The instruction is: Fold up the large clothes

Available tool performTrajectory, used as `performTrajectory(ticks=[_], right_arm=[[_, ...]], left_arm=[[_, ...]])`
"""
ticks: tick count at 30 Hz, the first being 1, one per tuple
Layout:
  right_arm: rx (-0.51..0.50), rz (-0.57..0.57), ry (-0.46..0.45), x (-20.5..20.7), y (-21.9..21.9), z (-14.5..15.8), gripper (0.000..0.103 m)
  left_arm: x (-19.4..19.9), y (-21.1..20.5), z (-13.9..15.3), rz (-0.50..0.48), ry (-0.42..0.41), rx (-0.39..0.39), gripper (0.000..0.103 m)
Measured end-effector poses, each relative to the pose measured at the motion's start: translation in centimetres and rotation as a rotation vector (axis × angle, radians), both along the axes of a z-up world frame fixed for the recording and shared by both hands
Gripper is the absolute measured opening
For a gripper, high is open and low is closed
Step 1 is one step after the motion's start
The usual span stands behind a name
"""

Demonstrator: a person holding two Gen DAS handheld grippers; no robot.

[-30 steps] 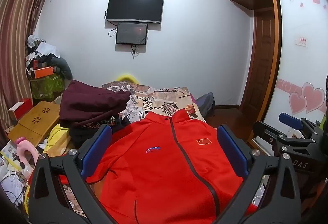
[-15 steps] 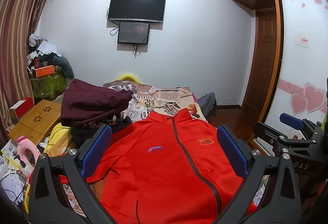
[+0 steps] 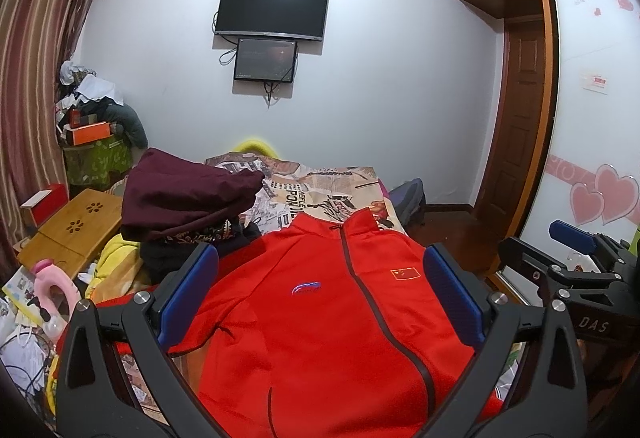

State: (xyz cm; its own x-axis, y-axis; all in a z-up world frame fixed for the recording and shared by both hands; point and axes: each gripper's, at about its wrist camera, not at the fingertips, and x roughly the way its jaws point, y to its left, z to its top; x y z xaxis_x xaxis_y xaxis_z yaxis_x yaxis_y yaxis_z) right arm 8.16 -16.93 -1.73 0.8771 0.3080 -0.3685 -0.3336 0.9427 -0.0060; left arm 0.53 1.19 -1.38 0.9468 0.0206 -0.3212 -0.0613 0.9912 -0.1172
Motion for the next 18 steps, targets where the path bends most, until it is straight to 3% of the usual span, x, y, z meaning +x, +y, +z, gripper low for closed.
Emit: performTrajectory(ticks=[18], right_arm=[[-0.005,0.002,0.003,-0.15,0.18,0.43,0.103]], left_arm=[[0.14,0.18,0.06,0.003,0.005,-0.003,0.103]])
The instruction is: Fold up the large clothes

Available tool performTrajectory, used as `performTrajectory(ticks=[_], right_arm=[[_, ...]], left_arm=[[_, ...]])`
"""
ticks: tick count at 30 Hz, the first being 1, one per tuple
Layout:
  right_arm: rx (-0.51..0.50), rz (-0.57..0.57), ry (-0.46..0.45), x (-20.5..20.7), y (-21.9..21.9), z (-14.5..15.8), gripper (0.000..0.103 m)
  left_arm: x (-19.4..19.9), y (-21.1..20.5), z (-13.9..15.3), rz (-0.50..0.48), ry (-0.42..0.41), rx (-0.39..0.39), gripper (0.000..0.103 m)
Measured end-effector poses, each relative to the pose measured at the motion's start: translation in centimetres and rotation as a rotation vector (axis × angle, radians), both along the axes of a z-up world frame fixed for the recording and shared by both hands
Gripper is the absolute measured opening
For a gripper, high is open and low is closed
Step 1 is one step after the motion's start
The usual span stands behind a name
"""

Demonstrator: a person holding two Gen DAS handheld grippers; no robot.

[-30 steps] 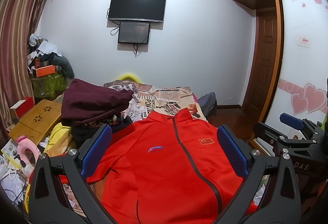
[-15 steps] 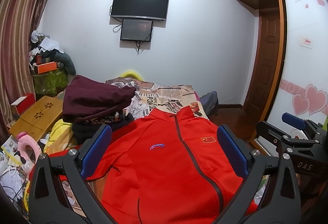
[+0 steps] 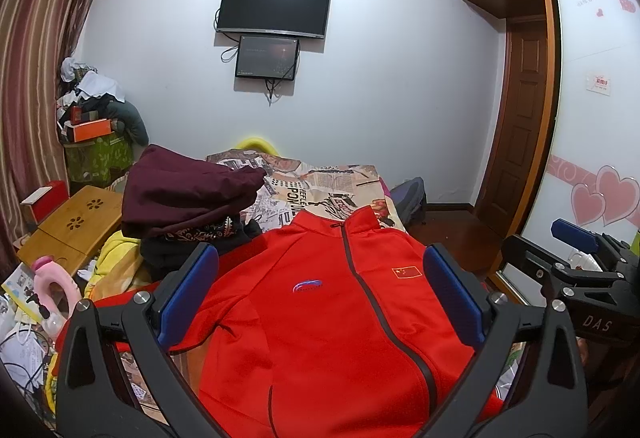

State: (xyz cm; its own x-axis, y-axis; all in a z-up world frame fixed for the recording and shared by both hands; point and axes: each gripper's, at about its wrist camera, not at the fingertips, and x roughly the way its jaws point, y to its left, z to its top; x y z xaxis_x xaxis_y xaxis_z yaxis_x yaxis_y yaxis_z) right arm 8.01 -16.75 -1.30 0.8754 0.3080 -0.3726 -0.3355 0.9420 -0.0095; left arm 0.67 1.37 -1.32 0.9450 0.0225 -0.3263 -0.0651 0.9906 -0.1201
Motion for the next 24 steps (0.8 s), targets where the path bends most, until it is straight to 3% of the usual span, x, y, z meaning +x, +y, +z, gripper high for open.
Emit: performTrajectory(ticks=[24], right_arm=[[-0.014,-0.007,0.024,1.2,0.3,-0.3,0.103]], left_arm=[[1.1,1.4,-0.8,0.032,0.026,-0.018,0.103]])
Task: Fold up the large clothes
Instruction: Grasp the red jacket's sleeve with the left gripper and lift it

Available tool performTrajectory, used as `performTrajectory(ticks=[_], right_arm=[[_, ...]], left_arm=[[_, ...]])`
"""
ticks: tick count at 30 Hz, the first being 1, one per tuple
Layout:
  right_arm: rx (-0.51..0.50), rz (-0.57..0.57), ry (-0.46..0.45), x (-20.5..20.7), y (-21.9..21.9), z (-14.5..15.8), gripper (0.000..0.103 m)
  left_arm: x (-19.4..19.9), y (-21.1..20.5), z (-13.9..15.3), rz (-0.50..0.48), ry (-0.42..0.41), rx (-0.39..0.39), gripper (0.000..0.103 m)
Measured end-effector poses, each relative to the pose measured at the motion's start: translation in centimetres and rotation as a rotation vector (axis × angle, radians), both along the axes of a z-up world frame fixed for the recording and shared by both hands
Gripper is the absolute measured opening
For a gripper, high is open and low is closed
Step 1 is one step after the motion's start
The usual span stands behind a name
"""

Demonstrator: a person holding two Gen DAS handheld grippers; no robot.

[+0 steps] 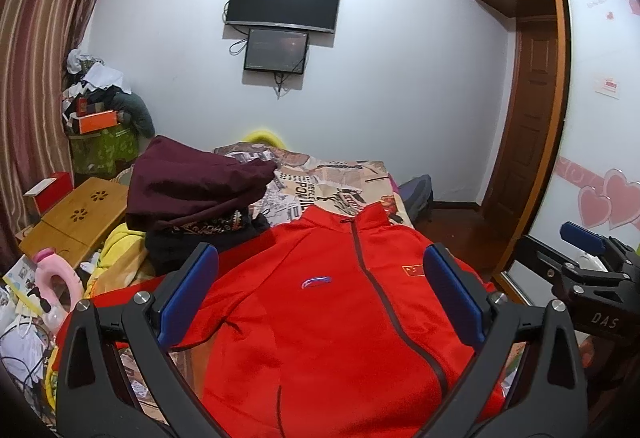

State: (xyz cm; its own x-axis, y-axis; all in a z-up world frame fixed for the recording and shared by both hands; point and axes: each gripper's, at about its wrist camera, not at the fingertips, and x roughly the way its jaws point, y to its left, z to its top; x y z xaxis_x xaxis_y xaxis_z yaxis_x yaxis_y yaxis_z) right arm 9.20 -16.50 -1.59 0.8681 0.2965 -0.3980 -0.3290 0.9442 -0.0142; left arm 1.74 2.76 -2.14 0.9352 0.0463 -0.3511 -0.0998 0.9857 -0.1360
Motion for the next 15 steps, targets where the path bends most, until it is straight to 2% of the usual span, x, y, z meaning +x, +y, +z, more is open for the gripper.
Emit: performTrajectory(ticks=[6,15], right_arm=[[-0.018,-0.012,0.034,1.4,0.5,-0.8,0.103],[-0.071,-0.025,0.113,4.0,1.3,-2.8,0.103]], left_arm=[[0.9,3.3,-1.1,0.087,0.032,-0.008,0.103],[2.1,11.9,-5.0,0.312,0.145,-0.043,0.103]])
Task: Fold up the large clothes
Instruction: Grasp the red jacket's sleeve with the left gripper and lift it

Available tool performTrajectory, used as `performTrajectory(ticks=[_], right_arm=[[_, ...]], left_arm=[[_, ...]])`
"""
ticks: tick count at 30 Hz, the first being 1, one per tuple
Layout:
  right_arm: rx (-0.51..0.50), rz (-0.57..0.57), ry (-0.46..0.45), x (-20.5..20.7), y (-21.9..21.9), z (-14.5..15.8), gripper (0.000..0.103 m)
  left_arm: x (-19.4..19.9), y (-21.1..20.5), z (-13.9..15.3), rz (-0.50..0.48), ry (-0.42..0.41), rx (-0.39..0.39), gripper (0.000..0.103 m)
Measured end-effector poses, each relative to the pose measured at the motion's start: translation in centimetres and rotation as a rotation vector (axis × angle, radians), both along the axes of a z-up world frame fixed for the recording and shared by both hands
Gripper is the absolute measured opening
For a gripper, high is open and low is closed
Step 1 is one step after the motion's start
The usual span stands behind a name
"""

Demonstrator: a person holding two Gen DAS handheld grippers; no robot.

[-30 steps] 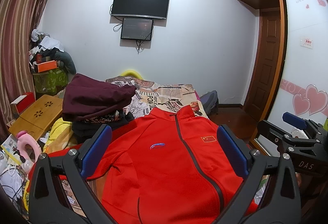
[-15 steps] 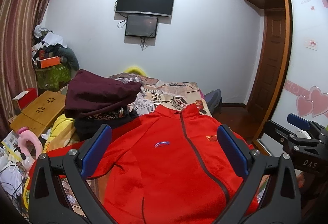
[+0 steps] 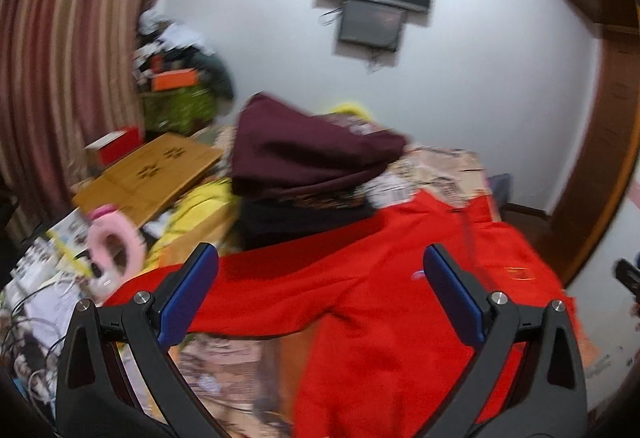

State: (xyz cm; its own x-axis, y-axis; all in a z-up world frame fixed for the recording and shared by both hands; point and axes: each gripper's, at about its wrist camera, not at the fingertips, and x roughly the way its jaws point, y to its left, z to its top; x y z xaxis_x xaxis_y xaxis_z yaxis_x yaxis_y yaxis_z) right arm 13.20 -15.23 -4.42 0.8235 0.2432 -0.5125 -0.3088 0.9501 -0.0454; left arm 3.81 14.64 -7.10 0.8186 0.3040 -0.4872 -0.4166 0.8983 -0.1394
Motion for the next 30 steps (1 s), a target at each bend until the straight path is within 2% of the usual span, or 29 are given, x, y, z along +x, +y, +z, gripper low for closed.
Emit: performTrajectory(ticks=[4,7,12,14,18,19,21,28,30], right_arm=[[-0.026,-0.004,0.046,1.3,0.4,-1.2,0.103],[-0.048,-0.01,0.074,2.2,0.7,-2.0,0.103],[-0.079,-0.01,0.103,3.4,1.2,-3.1,0.103],[-0.085,-0.008,0.117,3.8,1.5,-3.5,0.103],[-0.087,-0.004,0.146,4.6,2.0,-4.1,0.103],[-0.086,-0.003,0.15,4.8,2.1,-4.3,0.103],[-0.085,-0.001,0.159,5.1,2.3,-4.5,0.103],[-0.095,0.003,0.183,6.2,3.1,-5.2,0.103],[-0.095,0.001,0.185,6.3,3.2,-5.2,0.103]], left_arm=[[0.1,4.8,-2.9,0.118,0.068,-0.067,0.102],[-0.3,8.0,-5.1,0.181,0.095,-0.149,0.097],[-1.6,14.2,-9.8,0.335,0.154,-0.295,0.095],[-2.1,16.5,-12.2,0.377,0.185,-0.368,0.09],[-3.5,20.1,-16.8,0.404,0.189,-0.592,0.08],[-4.0,21.1,-18.4,0.413,0.179,-0.675,0.076],[-4.5,22.0,-20.3,0.43,0.173,-0.76,0.072],[-4.5,23.1,-23.9,0.426,0.118,-0.987,0.07],[-4.2,23.4,-24.7,0.422,0.104,-1.023,0.07]])
